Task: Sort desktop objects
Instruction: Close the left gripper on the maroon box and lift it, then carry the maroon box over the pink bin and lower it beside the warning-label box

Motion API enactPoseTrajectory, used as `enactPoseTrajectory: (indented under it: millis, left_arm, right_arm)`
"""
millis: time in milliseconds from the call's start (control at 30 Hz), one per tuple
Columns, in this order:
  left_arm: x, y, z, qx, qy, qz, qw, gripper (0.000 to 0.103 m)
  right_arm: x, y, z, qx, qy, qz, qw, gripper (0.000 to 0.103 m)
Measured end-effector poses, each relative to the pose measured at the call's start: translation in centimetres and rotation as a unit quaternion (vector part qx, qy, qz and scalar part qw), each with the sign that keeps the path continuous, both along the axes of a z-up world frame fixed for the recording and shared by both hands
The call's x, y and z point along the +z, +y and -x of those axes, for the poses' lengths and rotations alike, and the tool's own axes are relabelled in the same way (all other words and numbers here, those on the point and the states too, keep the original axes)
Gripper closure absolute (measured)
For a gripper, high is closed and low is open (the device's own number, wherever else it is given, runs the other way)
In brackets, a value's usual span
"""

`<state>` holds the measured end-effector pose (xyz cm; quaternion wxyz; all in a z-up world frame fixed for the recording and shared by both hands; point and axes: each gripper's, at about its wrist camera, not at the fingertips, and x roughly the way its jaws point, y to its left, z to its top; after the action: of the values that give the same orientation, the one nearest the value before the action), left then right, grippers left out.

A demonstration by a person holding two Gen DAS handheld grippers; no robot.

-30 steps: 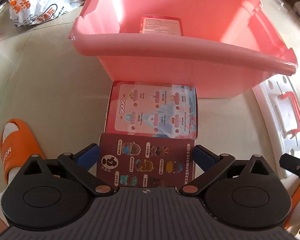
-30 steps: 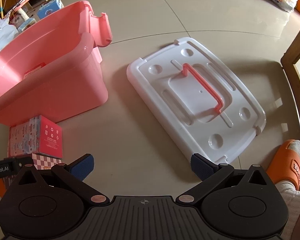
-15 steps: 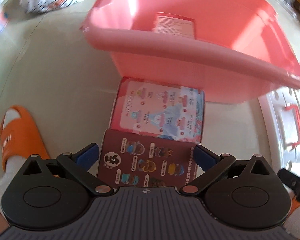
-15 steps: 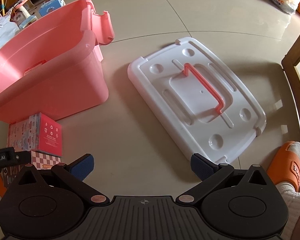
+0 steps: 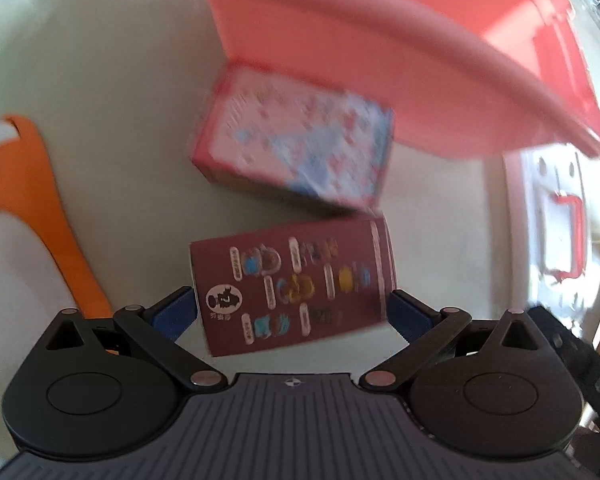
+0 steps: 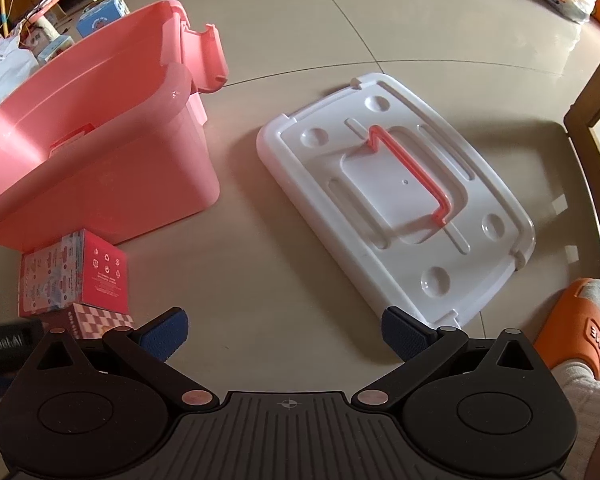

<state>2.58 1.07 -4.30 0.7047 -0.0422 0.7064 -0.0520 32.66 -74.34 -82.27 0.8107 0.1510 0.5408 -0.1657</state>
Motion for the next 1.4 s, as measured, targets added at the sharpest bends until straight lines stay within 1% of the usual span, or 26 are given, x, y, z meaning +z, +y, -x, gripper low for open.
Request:
enactPoseTrajectory:
  millis: [133,200,300,400,433,500,567,633,667,700,800,867,967,1133,1200,1233,1267,1333,1400]
  left_arm:
    - [-0.4,-1.7,2.1,0.003,0.044,0.038,0.9983,0.0]
    - [-0.5,-2.7,3.2,-0.007,0.055,0.057,0.9968,0.001]
    - [-0.3,-4.7,4.7,-0.05,0.057,0.07,0.9946,0.001]
    - [0.4,-6.0,5.6,-0.104,0.046,0.074,0.9908,0.001]
    - [0.8,-6.2,5.7,-0.124,0.043,0.079,0.9883,0.001]
    - [1.7,-6.7,6.0,-0.17,0.021,0.084,0.9817,0.001]
    - [3.1,-7.6,6.6,-0.229,-0.016,0.074,0.9705,0.001]
    - [4.2,-8.7,7.0,-0.281,-0.047,0.064,0.9564,0.001]
    - [4.6,-9.3,6.5,-0.288,-0.054,0.061,0.9542,0.001]
    - [4.7,-9.3,6.3,-0.281,-0.057,0.054,0.9565,0.001]
    - [3.9,-8.6,4.8,-0.227,-0.05,0.019,0.9724,0.001]
    - [2.8,-8.1,3.7,-0.2,-0.05,0.009,0.9784,0.001]
    - [1.3,-7.3,3.0,-0.172,-0.049,-0.014,0.9838,0.001]
    - [-1.0,-7.7,3.0,-0.152,-0.053,-0.018,0.9868,0.001]
    - [-1.9,-7.8,2.9,-0.146,-0.053,-0.01,0.9879,0.01]
    - [-2.2,-7.9,2.8,-0.144,-0.049,-0.008,0.9884,0.022]
    - [-2.6,-7.8,2.7,-0.142,-0.043,-0.013,0.9888,0.028]
    - [-3.1,-7.9,2.8,-0.147,-0.039,-0.027,0.988,0.037]
    - [-3.8,-8.3,2.9,-0.155,-0.04,-0.037,0.9865,0.037]
  right_arm:
    - [0.4,-0.7,0.3,-0.02,-0.005,0.004,1.0,0.0]
    - [0.6,-1.2,0.4,-0.034,-0.009,0.006,0.999,0.0]
    - [1.0,-2.4,0.9,-0.063,-0.015,0.009,0.998,0.0]
    - [1.4,-4.1,1.8,-0.104,-0.023,0.006,0.994,0.0]
    - [1.5,-4.7,2.1,-0.119,-0.026,0.005,0.993,0.0]
    - [1.5,-5.7,2.8,-0.144,-0.029,0.0,0.989,0.0]
    - [1.3,-6.5,3.3,-0.16,-0.027,-0.004,0.987,0.0]
    - [1.2,-7.0,3.8,-0.171,-0.025,-0.006,0.985,0.0]
    - [1.2,-7.2,3.9,-0.175,-0.024,-0.006,0.984,0.0]
    - [1.2,-7.3,4.1,-0.178,-0.024,-0.007,0.984,0.0]
    - [1.3,-7.3,4.2,-0.175,-0.028,-0.006,0.984,0.0]
    - [1.4,-7.2,4.1,-0.166,-0.03,-0.005,0.986,0.0]
    - [1.4,-7.0,4.0,-0.16,-0.029,-0.004,0.987,0.0]
    - [1.0,-7.0,3.8,-0.157,-0.021,-0.007,0.987,0.0]
    - [0.7,-6.9,3.7,-0.156,-0.017,-0.007,0.988,0.0]
    - [0.5,-6.9,3.7,-0.155,-0.015,-0.007,0.988,0.0]
    - [0.4,-6.9,3.6,-0.154,-0.013,-0.006,0.988,0.0]
    - [0.1,-6.9,3.5,-0.151,-0.008,-0.005,0.988,0.001]
    - [-0.1,-7.0,3.6,-0.149,-0.004,-0.004,0.989,0.001]
